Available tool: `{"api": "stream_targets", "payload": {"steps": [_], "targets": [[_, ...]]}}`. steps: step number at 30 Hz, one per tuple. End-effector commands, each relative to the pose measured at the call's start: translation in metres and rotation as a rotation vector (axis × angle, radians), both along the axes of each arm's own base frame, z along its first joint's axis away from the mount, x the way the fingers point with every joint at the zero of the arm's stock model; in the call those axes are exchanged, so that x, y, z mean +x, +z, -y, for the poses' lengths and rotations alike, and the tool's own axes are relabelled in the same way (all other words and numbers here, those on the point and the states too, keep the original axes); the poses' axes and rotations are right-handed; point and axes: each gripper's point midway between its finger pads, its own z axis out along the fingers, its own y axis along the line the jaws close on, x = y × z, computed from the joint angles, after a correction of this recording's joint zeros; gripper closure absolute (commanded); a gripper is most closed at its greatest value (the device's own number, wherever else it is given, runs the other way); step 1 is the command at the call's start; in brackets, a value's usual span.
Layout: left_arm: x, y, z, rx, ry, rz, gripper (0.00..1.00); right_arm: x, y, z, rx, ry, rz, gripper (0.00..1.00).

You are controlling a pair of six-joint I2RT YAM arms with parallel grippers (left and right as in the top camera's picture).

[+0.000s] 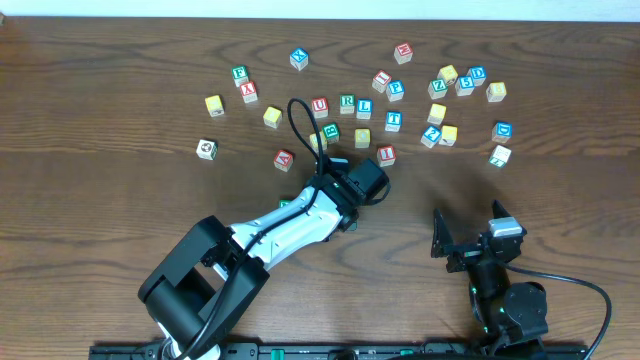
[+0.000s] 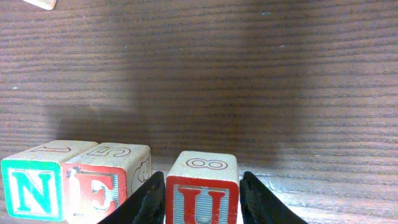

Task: Spell out NEURIPS
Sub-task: 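Open the left gripper and lift away from the U block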

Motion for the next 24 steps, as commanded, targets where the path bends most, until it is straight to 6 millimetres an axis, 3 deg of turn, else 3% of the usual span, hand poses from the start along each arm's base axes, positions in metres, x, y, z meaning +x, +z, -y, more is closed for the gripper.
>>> {"api": "stream_targets", "payload": {"steps": [1, 15, 24], "targets": [[-0.002, -0.007, -0.008, 0.04, 0.008, -0.001, 0.62, 0.0, -0.001, 0.002, -0.006, -0.006, -0.002, 0.01], [-0.002, 0.003, -0.006, 0.016, 0.006, 0.009, 0.62, 0.0, -0.001, 0.002, -0.006, -0.006, -0.002, 0.01], [-0.004, 0.02, -0.007, -0.005, 0.006, 0.024, 0.62, 0.0, -0.001, 0.002, -0.006, -0.006, -0.002, 0.01]]}}
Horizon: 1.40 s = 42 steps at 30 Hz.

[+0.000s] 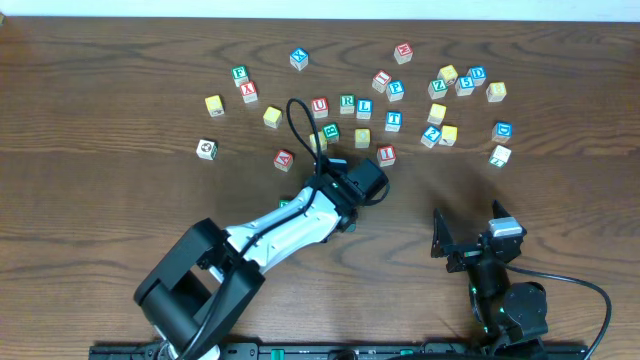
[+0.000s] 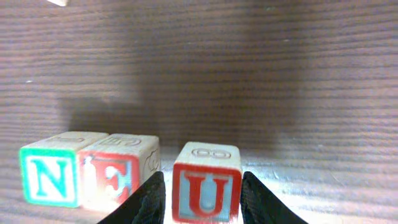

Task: Spell out NEURIPS
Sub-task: 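Open the left gripper and lift away from the U block, then move the left gripper up to the green R block in the pile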

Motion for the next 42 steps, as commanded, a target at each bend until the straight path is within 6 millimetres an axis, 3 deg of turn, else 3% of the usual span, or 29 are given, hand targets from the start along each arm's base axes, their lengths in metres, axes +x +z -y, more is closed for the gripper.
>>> {"api": "stream_targets", "payload": {"steps": [1, 13, 23, 26, 34, 42], "targets": [[-0.001, 0.015, -0.004, -0.012, 0.006, 0.031, 0.62, 0.0, -0.001, 0.002, -0.006, -0.006, -0.002, 0.01], [-0.001, 0.027, 0.0, -0.036, -0.026, 0.043, 0.62, 0.0, -0.001, 0.002, -0.006, -0.006, -0.003, 0.01], [0.002, 0.066, 0.005, -0.099, -0.089, 0.119, 0.63, 0.0, -0.001, 0.002, -0.006, -0.006, -0.002, 0.01], [-0.003, 0.073, 0.015, -0.15, -0.154, 0.103, 0.67, 0.0, -0.001, 0.002, -0.006, -0.006, -0.003, 0.01], [-0.006, 0.073, 0.02, -0.176, -0.167, 0.085, 0.7, 0.0, -0.001, 0.002, -0.006, -0.006, -0.003, 0.01], [-0.007, 0.072, 0.02, -0.176, -0.168, 0.083, 0.6, 0.0, -0.001, 0.002, -0.006, -0.006, -0.003, 0.01]]}}
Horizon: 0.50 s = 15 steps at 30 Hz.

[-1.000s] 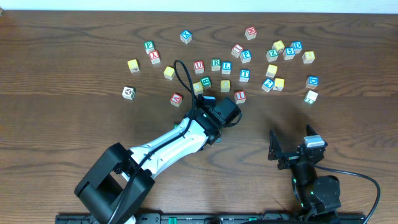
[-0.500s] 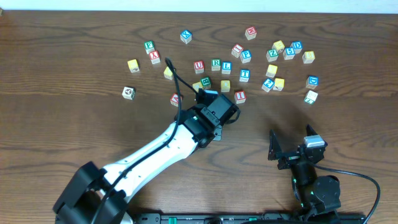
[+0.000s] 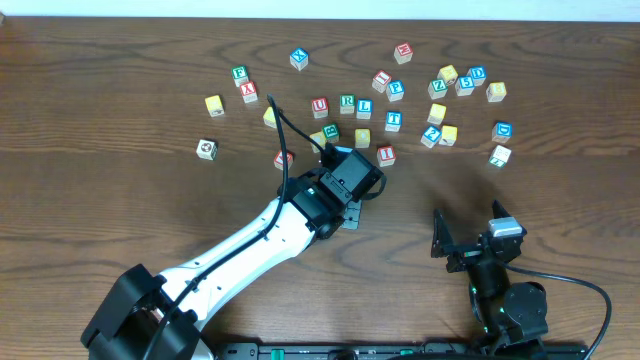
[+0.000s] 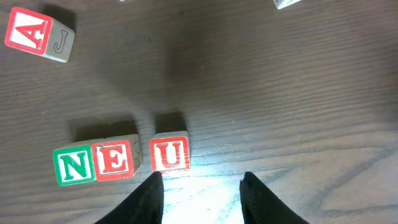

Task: Spell out NEURIPS
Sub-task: 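Move the left gripper up to the green R block in the pile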

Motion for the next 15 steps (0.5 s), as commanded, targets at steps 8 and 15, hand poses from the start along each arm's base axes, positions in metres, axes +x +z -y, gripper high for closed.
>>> {"api": "stream_targets", "payload": {"steps": [8, 15], "targets": [[-0.0002, 0.0007, 0.001, -0.007, -0.01, 0.008, 0.56, 0.0002, -0.0013, 0.0016, -0.006, -0.006, -0.003, 0.01], [-0.0002, 0.0007, 0.0008, -0.006, -0.011, 0.008, 0.5, 0.0002, -0.0013, 0.0016, -0.006, -0.006, -0.003, 0.01]]}}
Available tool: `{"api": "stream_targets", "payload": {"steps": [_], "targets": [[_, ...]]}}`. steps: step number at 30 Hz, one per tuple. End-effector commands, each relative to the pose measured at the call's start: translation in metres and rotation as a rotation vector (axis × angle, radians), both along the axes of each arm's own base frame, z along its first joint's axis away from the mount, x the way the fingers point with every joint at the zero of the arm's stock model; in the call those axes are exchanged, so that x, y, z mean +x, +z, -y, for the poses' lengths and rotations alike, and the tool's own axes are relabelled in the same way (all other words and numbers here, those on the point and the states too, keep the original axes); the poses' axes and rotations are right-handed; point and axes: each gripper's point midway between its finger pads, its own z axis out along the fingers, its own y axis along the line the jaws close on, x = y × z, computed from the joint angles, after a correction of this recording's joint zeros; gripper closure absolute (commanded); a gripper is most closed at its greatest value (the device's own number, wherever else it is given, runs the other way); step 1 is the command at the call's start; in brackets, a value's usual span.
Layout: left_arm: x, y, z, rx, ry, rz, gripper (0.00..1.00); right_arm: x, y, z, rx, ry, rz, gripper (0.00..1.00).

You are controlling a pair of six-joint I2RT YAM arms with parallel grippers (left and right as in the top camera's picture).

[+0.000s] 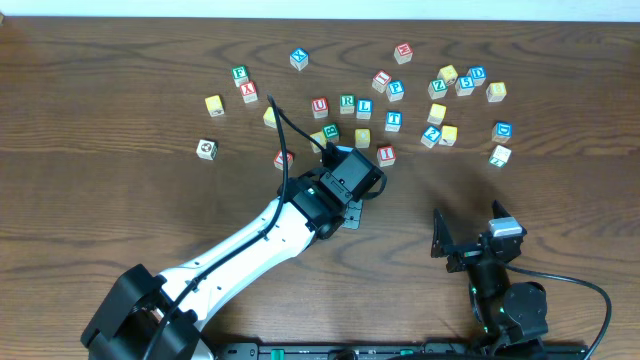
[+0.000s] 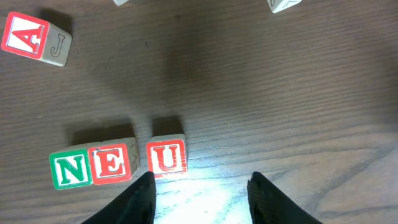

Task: Spell out NEURIPS
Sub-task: 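Move the left gripper up to the green R block in the pile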

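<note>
In the left wrist view a green N block [image 2: 69,170], a red E block [image 2: 111,163] and a red U block [image 2: 166,156] lie in a row on the dark wooden table, with a small gap before the U. My left gripper [image 2: 202,190] hangs above and just in front of them. It is open, with only bare wood between its fingers [image 2: 142,200]. Overhead, the left gripper [image 1: 350,212] and its arm hide this row. My right gripper [image 1: 440,240] rests at the front right, too small to tell its state.
A red A block [image 2: 35,38] lies behind and to the left of the row. Several loose letter blocks are scattered across the back of the table, among them a red I [image 1: 386,155], a green R [image 1: 347,103] and a blue P [image 1: 396,89].
My left gripper's fingers stand a little wider apart, and the view has shifted slightly. The N, E and U blocks lie as before. The right arm has not moved.
My left gripper was low at the table with its fingers against the sides of the U block, right of N and E. It then stood the same, the U resting on the wood. Later it was raised and open, the U left beside the E, as now.
</note>
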Motion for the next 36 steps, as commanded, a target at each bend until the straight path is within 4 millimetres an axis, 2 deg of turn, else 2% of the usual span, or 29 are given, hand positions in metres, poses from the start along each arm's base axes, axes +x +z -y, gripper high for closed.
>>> {"api": "stream_targets", "payload": {"steps": [1, 6, 8, 15, 20, 28, 36], "targets": [[-0.002, 0.0, -0.002, 0.005, -0.007, 0.001, 0.5, 0.0, -0.001, 0.002, -0.006, -0.006, -0.003, 0.01], [-0.002, 0.0, -0.002, 0.008, -0.014, 0.003, 0.44, 0.0, -0.001, 0.002, -0.006, -0.006, -0.003, 0.01], [-0.002, 0.0, -0.002, 0.008, -0.015, 0.003, 0.38, 0.0, -0.001, 0.002, -0.006, -0.006, -0.002, 0.01], [0.003, 0.007, -0.002, 0.013, -0.027, 0.013, 0.37, 0.0, -0.001, 0.002, -0.006, -0.006, -0.002, 0.01], [0.018, 0.019, -0.011, 0.008, -0.011, 0.022, 0.34, 0.0, -0.001, 0.002, -0.006, -0.006, -0.002, 0.01], [0.043, 0.046, -0.012, -0.108, -0.029, 0.018, 0.34, 0.0, -0.001, 0.002, -0.006, -0.006, -0.002, 0.01], [0.074, 0.077, -0.03, -0.118, -0.002, 0.033, 0.34, 0.0, -0.001, 0.002, -0.006, -0.006, -0.003, 0.01]]}}
